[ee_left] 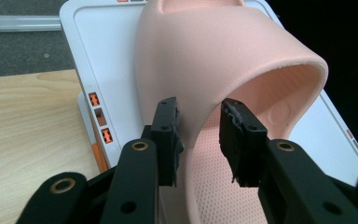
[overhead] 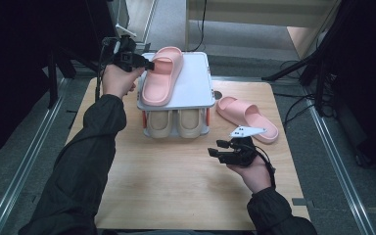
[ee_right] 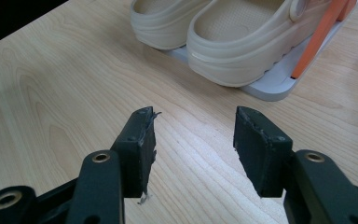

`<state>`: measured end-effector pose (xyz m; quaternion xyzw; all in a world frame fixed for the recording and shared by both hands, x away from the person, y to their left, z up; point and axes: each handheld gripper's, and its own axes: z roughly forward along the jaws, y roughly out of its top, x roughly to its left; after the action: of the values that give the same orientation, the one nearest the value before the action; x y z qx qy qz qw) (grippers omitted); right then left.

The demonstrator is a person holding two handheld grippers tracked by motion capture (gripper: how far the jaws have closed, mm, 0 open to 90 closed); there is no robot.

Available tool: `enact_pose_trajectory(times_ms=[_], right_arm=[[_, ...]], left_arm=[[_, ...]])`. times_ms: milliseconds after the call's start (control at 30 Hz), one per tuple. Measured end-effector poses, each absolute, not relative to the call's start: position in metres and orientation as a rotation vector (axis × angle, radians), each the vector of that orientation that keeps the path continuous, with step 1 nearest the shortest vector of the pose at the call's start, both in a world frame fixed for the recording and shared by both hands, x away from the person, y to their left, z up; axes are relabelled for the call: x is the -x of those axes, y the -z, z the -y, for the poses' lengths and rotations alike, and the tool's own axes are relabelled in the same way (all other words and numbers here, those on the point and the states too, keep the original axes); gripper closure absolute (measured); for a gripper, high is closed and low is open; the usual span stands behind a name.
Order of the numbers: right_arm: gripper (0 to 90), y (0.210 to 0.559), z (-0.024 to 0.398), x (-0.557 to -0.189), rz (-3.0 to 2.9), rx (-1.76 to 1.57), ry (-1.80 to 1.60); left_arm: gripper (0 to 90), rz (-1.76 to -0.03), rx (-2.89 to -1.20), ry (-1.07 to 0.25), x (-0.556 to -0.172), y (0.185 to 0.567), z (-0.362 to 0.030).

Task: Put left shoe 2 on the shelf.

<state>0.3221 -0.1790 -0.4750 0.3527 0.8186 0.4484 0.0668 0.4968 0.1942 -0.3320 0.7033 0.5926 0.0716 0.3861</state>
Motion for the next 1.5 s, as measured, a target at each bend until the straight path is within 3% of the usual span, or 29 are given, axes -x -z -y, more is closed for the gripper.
enact_pose_trajectory(times_ms=[233,867,1500], right_arm=[[49.3,0.475,0.179,-0.322,-2.468,-1.063,-1.351],[50.1,0.471,0.189,-0.323,-2.424,-1.072,-1.386],[51.9,0.471,0.199,-0.338,-2.412,-1.081,-1.359]], left_arm=[[71.0,-1.495,-1.787,-0.155,-0.493,0.333,-0.196],[58.7,-1.389,-1.85,-0.211,-0.452,0.315,-0.221],[49.6,-1.355,-1.805,-0.187,-0.397,0.361,-0.26]])
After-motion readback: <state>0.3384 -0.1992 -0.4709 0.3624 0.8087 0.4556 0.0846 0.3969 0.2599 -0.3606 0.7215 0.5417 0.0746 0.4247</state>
